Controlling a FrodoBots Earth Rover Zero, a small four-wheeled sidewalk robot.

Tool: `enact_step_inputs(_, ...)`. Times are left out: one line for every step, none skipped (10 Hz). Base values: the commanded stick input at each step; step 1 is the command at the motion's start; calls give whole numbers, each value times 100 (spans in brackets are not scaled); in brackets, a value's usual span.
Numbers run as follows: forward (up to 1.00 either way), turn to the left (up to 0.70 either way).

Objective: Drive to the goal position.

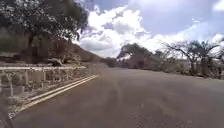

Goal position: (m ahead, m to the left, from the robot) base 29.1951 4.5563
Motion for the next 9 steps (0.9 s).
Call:
enact_step_inputs(70,0)
enact_step_inputs(70,0)
enact_step_inputs(70,0)
enact_step_inputs(70,0)
enact_step_inputs(70,0)
enact_step_inputs(70,0)
enact_step_inputs(70,0)
enact_step_inputs(70,0)
enact_step_inputs(70,0)
